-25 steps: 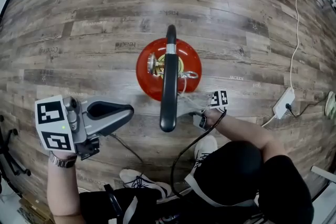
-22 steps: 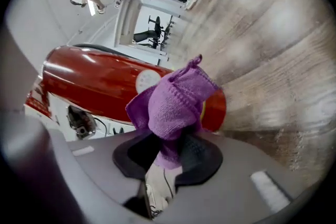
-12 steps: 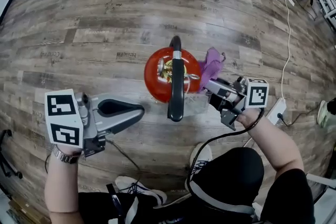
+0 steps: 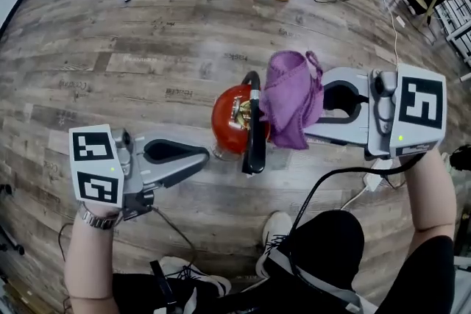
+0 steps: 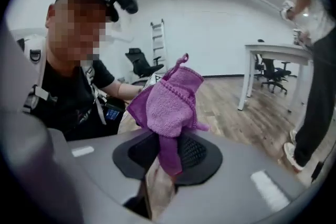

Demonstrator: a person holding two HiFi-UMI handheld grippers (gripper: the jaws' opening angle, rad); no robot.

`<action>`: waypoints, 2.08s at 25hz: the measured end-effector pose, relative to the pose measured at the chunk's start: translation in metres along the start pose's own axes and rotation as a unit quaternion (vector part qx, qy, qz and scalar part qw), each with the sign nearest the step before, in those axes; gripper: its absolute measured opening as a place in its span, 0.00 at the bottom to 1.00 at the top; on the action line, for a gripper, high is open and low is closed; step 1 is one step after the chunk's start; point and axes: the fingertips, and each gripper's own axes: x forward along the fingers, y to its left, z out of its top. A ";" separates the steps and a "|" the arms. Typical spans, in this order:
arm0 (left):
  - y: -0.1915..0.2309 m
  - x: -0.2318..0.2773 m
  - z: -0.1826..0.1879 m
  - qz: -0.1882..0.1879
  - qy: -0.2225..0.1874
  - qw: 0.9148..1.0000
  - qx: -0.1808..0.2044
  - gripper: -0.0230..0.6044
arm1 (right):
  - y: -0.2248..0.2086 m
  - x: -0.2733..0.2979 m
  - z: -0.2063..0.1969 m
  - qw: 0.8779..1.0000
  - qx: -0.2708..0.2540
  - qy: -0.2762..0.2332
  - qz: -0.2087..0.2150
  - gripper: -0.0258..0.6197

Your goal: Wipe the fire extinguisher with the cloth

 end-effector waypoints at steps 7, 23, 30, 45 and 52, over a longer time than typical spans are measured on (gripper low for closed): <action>0.000 0.004 -0.008 -0.002 0.005 1.000 -0.003 0.03 | 0.040 0.026 -0.002 0.981 -0.108 0.160 -0.005 0.18; 0.003 -0.007 -0.010 -0.007 0.002 1.000 -0.014 0.03 | -0.074 0.048 -0.029 0.953 -0.097 0.287 -0.028 0.18; 0.002 -0.012 -0.012 -0.006 0.001 1.000 -0.017 0.03 | -0.125 0.062 -0.053 0.935 -0.099 0.336 -0.058 0.17; 0.007 -0.011 -0.010 -0.010 -0.005 1.000 -0.020 0.03 | -0.014 0.038 -0.010 0.915 -0.222 0.337 -0.007 0.17; 0.012 -0.012 -0.011 -0.008 -0.009 1.000 -0.025 0.03 | 0.048 0.035 0.005 0.903 -0.301 0.306 -0.021 0.17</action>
